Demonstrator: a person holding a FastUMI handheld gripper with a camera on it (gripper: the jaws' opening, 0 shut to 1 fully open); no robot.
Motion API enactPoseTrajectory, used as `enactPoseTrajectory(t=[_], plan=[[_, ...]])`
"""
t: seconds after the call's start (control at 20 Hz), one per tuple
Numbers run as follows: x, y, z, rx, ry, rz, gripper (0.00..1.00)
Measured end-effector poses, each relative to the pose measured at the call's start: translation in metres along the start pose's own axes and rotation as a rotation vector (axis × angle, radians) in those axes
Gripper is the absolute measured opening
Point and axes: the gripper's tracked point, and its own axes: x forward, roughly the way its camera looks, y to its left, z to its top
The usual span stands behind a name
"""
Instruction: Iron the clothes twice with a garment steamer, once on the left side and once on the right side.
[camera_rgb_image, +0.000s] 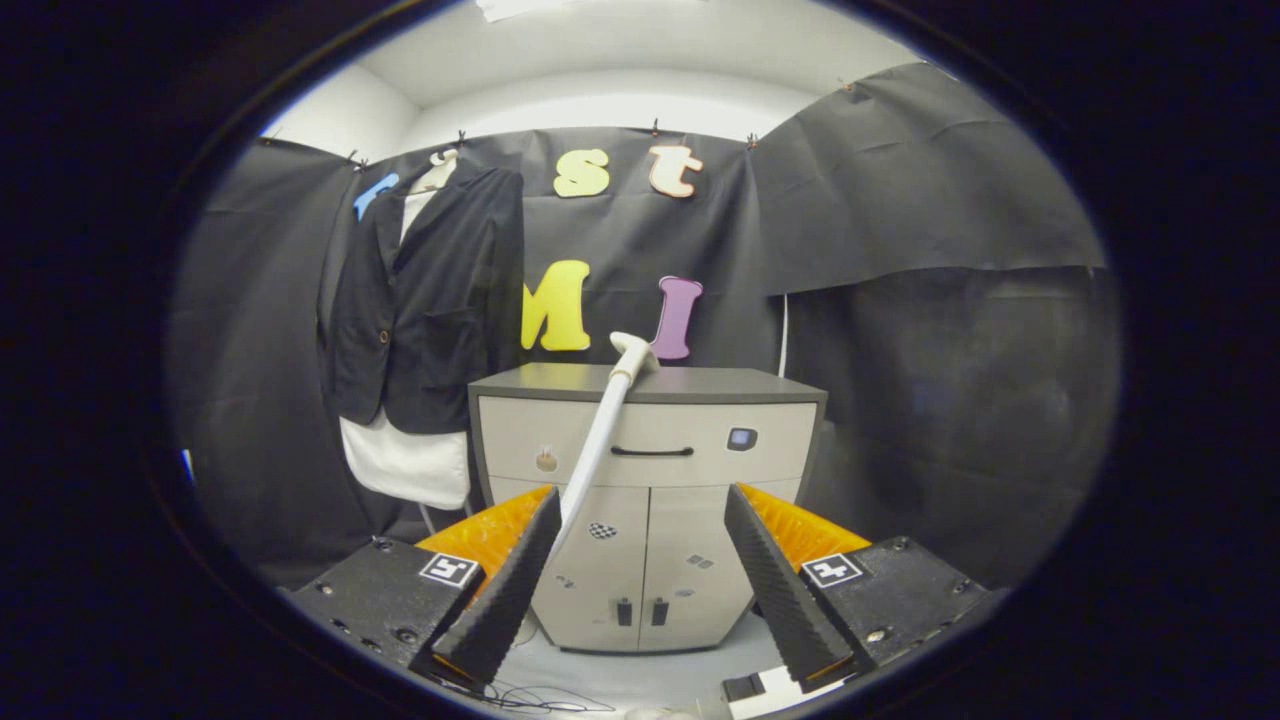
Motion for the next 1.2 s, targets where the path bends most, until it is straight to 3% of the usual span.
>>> enactPoseTrajectory(t=[0.3, 0.7, 0.9, 1.2], plan=[[-0.004, -0.002, 0.007, 0.009, 0.009, -0.025, 1.0], [0.015, -0.016, 0.064, -0.01, -0.019, -0.07, 1.0], [0.052, -0.025, 0.114, -0.007, -0.068, -0.069, 1.0], [0.146, -0.037, 0.183, 0.007, -0.121, -0.055, 1.0]])
